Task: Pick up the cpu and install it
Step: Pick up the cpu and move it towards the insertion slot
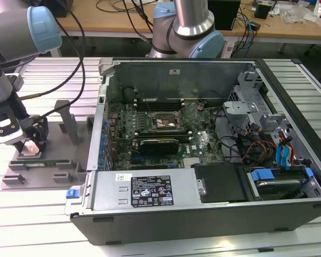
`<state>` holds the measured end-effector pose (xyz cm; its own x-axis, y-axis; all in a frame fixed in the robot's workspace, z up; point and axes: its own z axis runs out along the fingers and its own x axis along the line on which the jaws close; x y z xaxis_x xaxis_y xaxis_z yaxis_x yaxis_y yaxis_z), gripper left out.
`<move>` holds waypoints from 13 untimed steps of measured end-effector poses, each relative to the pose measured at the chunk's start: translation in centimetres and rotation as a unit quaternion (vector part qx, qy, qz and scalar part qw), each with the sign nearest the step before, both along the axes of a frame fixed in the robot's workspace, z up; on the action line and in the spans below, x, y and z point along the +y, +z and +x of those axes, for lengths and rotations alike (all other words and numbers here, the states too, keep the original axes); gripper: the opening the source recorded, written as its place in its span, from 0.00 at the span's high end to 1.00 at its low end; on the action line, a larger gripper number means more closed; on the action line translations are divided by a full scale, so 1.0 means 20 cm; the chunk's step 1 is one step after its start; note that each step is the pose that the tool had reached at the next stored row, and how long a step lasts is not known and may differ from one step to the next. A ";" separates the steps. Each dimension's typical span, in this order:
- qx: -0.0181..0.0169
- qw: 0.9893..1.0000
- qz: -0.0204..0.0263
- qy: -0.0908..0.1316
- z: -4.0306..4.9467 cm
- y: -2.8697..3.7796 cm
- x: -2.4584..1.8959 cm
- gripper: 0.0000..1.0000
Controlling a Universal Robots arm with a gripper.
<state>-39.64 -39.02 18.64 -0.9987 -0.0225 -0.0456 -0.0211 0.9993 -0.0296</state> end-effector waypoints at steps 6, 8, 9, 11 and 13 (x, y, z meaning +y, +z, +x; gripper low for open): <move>0.000 1.000 0.000 0.000 0.000 0.000 0.000 0.45; 0.000 1.000 -0.001 0.000 0.000 0.007 0.000 0.45; 0.000 1.000 -0.001 0.000 0.000 0.020 0.000 0.45; 0.000 1.000 -0.001 0.000 0.000 0.033 0.000 0.45; 0.000 1.000 -0.001 0.000 0.000 0.045 0.000 0.45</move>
<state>-39.64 -39.02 19.55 -0.9987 -0.0227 -0.0456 -0.0213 0.9993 -0.0309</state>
